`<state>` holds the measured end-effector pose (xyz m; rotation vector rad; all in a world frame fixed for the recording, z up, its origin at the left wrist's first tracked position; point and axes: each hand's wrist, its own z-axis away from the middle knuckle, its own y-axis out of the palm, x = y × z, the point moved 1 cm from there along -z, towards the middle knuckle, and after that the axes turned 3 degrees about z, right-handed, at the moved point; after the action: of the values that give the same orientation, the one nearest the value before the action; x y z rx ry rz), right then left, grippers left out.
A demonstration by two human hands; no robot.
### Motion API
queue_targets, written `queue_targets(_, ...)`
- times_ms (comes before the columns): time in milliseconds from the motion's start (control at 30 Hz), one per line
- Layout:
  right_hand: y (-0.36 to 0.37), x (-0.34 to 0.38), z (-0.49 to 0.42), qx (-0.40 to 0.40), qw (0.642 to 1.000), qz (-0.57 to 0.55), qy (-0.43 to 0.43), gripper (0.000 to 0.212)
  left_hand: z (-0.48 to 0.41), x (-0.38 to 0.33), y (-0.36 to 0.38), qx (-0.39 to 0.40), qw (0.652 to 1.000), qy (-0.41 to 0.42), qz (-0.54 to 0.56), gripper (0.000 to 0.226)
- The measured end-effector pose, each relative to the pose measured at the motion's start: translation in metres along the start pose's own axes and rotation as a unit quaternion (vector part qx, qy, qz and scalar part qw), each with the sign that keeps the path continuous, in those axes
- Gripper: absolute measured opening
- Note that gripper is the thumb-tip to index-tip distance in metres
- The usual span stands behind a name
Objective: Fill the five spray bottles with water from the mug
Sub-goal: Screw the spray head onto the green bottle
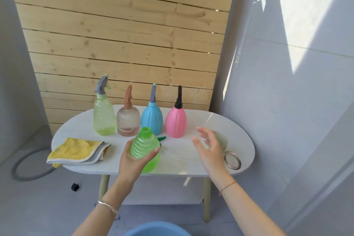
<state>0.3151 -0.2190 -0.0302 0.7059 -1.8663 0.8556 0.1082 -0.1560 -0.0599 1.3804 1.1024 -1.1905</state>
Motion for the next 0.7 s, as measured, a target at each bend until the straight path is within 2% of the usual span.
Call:
queue_targets(100,0.036,-0.006,-0.018,0.128,0.987,0.093,0.029,0.029,-0.008,0.0,-0.006,-0.002,1.0,0.003,-0.003,0.086)
queue_targets(200,0.068,-0.018,-0.034,0.211,0.956,0.196,0.053,0.039,-0.013,0.005,-0.011,-0.006,1.0,0.006,-0.002,0.075)
queue_targets(267,0.084,-0.022,-0.041,0.239,0.938,0.244,0.055,0.042,-0.016,0.008,-0.014,-0.004,1.0,0.005,-0.003,0.066)
queue_targets(467,0.114,-0.032,-0.048,0.262,0.902,0.344,0.002,0.036,-0.022,0.019,-0.022,0.018,1.0,0.004,0.006,0.068)
queue_targets(567,0.113,-0.032,-0.049,0.241,0.924,0.296,0.009,0.03,-0.024,0.024,-0.022,0.023,1.0,-0.008,0.013,0.08)
queue_targets(700,0.097,-0.006,-0.06,0.178,0.975,0.13,0.024,0.011,-0.026,0.031,-0.019,0.018,1.0,-0.015,0.016,0.084)
